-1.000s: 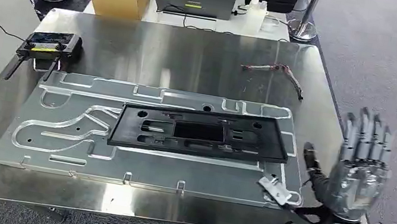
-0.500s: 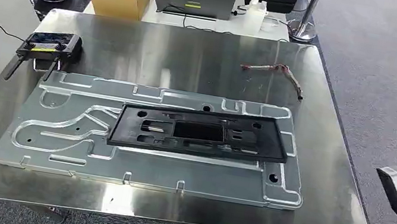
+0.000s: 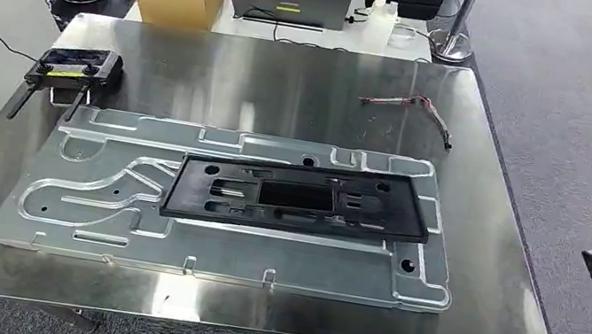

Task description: Take the parts from the cabinet and place them on the table.

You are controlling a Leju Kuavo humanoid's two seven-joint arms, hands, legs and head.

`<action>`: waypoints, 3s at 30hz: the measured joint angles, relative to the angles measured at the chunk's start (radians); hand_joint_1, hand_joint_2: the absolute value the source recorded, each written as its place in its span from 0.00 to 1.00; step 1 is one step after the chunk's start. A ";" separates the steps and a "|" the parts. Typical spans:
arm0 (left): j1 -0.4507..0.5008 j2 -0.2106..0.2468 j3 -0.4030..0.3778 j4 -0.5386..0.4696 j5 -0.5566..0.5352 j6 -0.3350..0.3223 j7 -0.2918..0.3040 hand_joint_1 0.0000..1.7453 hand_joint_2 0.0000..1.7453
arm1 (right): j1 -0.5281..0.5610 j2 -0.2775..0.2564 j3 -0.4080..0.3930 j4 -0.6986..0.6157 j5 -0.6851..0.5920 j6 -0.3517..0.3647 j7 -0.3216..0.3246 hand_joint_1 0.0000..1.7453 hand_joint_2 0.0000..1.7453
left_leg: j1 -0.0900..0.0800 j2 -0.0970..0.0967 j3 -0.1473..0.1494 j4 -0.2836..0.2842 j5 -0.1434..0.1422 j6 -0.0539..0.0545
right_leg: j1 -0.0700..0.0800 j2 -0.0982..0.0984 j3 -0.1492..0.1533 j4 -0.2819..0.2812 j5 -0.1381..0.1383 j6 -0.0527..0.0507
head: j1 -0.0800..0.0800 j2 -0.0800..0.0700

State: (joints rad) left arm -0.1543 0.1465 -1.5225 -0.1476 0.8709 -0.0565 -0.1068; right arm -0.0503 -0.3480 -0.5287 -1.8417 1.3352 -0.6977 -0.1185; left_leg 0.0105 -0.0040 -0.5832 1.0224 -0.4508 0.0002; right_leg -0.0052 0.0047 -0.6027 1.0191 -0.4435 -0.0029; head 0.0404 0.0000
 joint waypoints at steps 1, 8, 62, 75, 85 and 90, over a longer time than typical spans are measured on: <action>0.001 0.000 0.000 0.000 0.000 0.000 0.000 0.00 0.00 | 0.001 -0.017 -0.008 0.012 -0.008 0.000 0.014 0.00 1.00 | 0.000 0.000 0.000 0.000 0.000 0.000 | -0.001 0.000 0.000 0.000 0.000 0.000 | 0.000 0.000; 0.005 0.001 -0.006 0.000 0.010 -0.002 0.000 0.00 0.00 | 0.012 -0.077 -0.040 0.075 -0.026 0.013 0.056 0.00 1.00 | 0.000 0.000 0.000 0.000 -0.001 0.002 | -0.001 0.000 0.000 0.000 0.000 0.001 | 0.000 0.000; -0.014 0.002 -0.012 0.000 0.005 -0.056 0.045 0.00 0.00 | -0.045 -0.131 0.064 1.421 0.216 0.410 0.309 0.00 1.00 | -0.001 -0.002 0.000 0.000 -0.003 0.003 | -0.001 -0.002 0.002 0.000 -0.003 0.004 | 0.000 0.000; -0.026 0.001 -0.012 0.000 -0.035 -0.074 0.050 0.00 1.00 | -0.058 -0.096 0.068 1.492 0.211 0.632 0.227 0.00 1.00 | -0.001 -0.002 0.000 0.000 -0.003 0.003 | 0.000 -0.002 0.002 0.000 -0.003 0.004 | 0.000 0.000; -0.042 -0.005 -0.012 0.000 -0.044 -0.049 0.037 0.00 1.00 | -0.079 0.286 0.040 1.584 0.024 0.697 0.078 0.00 1.00 | 0.007 0.000 0.005 0.000 -0.004 -0.003 | 0.007 0.001 0.004 0.001 -0.005 0.000 | 0.000 0.000; -0.041 -0.006 -0.012 0.000 -0.043 -0.008 0.070 0.00 1.00 | -0.092 0.380 0.039 1.598 0.022 0.685 0.074 0.00 1.00 | 0.006 0.000 0.005 0.000 -0.004 -0.005 | 0.007 0.000 0.004 0.002 -0.007 -0.003 | 0.000 0.000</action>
State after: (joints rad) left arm -0.1953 0.1408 -1.5347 -0.1476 0.8282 -0.0648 -0.0370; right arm -0.1423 0.0321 -0.4898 -0.2441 1.3569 -0.0126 -0.0450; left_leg 0.0169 -0.0037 -0.5783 1.0223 -0.4545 -0.0044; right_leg 0.0017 0.0052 -0.5983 1.0215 -0.4501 -0.0059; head 0.0404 0.0000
